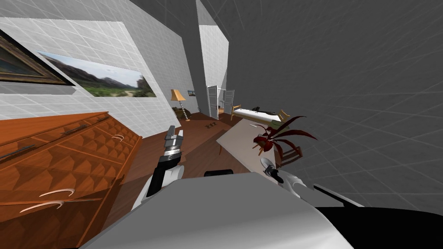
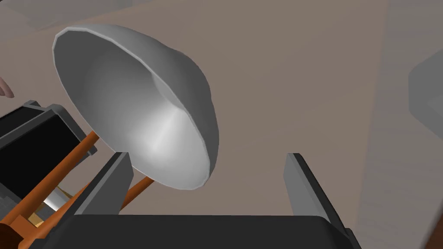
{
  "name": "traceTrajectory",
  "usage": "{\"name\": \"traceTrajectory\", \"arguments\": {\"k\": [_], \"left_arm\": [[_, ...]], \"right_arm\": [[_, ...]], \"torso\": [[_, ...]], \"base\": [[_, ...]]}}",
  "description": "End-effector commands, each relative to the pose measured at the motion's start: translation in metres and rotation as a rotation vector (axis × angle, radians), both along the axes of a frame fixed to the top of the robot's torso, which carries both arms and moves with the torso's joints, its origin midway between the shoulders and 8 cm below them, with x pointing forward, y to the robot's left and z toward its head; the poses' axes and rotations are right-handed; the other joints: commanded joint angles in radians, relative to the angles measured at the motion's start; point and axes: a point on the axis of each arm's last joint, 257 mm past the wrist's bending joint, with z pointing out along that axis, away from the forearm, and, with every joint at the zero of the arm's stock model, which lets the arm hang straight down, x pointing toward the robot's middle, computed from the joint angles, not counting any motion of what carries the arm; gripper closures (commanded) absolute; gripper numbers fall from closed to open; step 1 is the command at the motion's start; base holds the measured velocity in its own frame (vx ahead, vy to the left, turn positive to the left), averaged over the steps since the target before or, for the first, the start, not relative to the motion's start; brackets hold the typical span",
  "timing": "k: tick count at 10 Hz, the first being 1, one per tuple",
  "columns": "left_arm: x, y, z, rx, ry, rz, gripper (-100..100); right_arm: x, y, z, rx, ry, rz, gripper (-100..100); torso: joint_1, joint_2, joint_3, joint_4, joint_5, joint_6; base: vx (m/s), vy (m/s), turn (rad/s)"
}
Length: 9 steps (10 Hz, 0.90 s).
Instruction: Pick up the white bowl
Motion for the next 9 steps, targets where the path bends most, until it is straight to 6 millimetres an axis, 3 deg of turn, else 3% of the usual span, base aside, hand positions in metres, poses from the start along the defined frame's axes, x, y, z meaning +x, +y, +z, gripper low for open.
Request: {"name": "traceTrajectory", "arguments": {"k": [1,3,4,5,6,7,9], "left_arm": [[0.000,0.000,0.000,0.000,0.000,0.000,0],[0.000,0.000,0.000,0.000,0.000,0.000,0],[0.000,0.000,0.000,0.000,0.000,0.000,0],[0.000,0.000,0.000,0.000,0.000,0.000,0],[0.000,0.000,0.000,0.000,0.000,0.000,0],[0.000,0.000,0.000,0.000,0.000,0.000,0],[0.000,0.000,0.000,0.000,0.000,0.000,0]], "right_arm": [[-0.005,-0.009,0.000,-0.023,0.017,0.002,-100],[-0.014,-0.014,-0.001,-0.041,0.040,0.011,-100],[-0.028,-0.010,-0.010,-0.045,0.075,0.026,-100],[-0.021,-0.012,-0.006,-0.042,0.058,0.017,-100],[-0.022,-0.012,-0.006,-0.043,0.061,0.020,0],[-0.018,-0.001,-0.015,-0.043,0.060,0.012,-100],[-0.016,0.008,-0.021,-0.042,0.060,0.006,-100]], "torso": [[0.000,0.000,0.000,0.000,0.000,0.000],[0.000,0.003,0.002,0.001,0.000,0.000],[0.000,0.004,0.002,0.001,0.000,0.000],[0.000,0.003,0.002,0.001,0.000,0.000],[0.000,0.004,0.002,0.001,0.000,0.000],[0.001,0.005,0.003,0.001,0.000,0.000],[-0.004,0.007,0.004,0.001,-0.001,0.000]], "base": [[0.058,-0.015,0.015],[0.034,-0.016,0.033],[0.045,-0.025,0.071],[0.025,-0.015,0.020],[0.000,0.000,0.000],[-0.008,-0.060,0.051],[-0.011,-0.095,0.043]]}}
